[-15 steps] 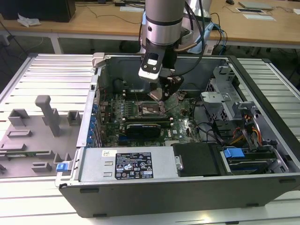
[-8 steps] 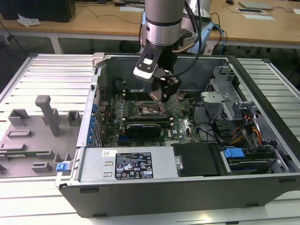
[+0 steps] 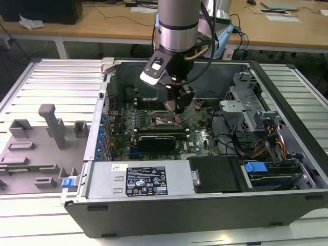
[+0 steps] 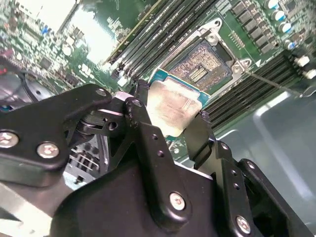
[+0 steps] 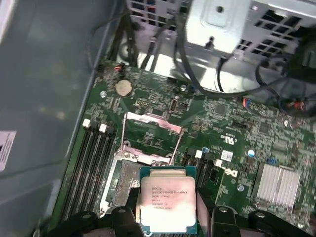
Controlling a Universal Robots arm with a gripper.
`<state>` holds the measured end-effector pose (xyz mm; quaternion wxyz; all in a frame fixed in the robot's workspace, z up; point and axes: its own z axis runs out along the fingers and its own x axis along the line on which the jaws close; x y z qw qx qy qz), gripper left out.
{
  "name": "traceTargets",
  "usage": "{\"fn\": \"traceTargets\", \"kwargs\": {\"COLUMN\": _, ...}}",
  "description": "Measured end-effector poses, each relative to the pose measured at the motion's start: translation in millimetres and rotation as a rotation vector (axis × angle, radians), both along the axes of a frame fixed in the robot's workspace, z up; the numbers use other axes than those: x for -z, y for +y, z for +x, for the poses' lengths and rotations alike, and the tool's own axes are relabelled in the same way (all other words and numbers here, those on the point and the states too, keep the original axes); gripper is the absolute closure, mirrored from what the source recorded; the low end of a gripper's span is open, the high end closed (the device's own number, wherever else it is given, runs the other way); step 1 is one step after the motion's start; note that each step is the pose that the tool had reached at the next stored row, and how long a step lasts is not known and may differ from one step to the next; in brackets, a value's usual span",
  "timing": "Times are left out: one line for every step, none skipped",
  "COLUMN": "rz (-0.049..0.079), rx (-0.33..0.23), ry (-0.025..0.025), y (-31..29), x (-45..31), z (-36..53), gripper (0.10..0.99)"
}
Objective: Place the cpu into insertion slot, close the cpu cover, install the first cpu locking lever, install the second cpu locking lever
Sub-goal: 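Place the cpu into insertion slot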
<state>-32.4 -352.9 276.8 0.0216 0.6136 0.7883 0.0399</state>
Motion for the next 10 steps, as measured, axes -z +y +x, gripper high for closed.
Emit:
{"fn": "traceTargets", "kwargs": {"rz": 0.0, "rx": 0.03, "ry": -0.0001, "y": 0.0, "x": 0.6, "z": 0.0, "gripper": 0.549}}
{"fn": "traceTargets", "kwargs": {"rz": 0.0, "rx": 0.08, "ry": 0.0, "y": 0.0, "x": 1.5, "z": 0.0, "gripper": 0.549}}
{"fn": "traceTargets", "kwargs": {"rz": 0.0, "rx": 0.102, "ry": 0.0, "y": 0.0, "x": 1.9, "z": 0.0, "gripper": 0.549}}
{"fn": "traceTargets", "kwargs": {"rz": 0.0, "rx": 0.121, "ry": 0.0, "y": 0.0, "x": 2.2, "z": 0.0, "gripper": 0.549}}
{"fn": "traceTargets", "kwargs": {"rz": 0.0, "rx": 0.144, "ry": -0.0001, "y": 0.0, "x": 2.6, "z": 0.0, "gripper": 0.549}}
{"fn": "traceTargets", "kwargs": {"rz": 0.0, "rx": 0.161, "ry": 0.0, "y": 0.0, "x": 2.9, "z": 0.0, "gripper": 0.549}}
{"fn": "traceTargets", "kwargs": {"rz": 0.0, "rx": 0.176, "ry": 0.0, "y": 0.0, "x": 3.2, "z": 0.0, "gripper": 0.549}}
{"fn": "traceTargets", "kwargs": {"rz": 0.0, "rx": 0.208, "ry": 0.0, "y": 0.0, "x": 3.7, "z": 0.0, "gripper": 0.549}}
{"fn": "traceTargets", "kwargs": {"rz": 0.0, "rx": 0.222, "ry": 0.0, "y": 0.0, "x": 4.0, "z": 0.0, "gripper": 0.549}}
{"fn": "traceTargets", "kwargs": {"rz": 0.0, "rx": 0.248, "ry": 0.0, "y": 0.0, "x": 4.5, "z": 0.0, "gripper": 0.549}}
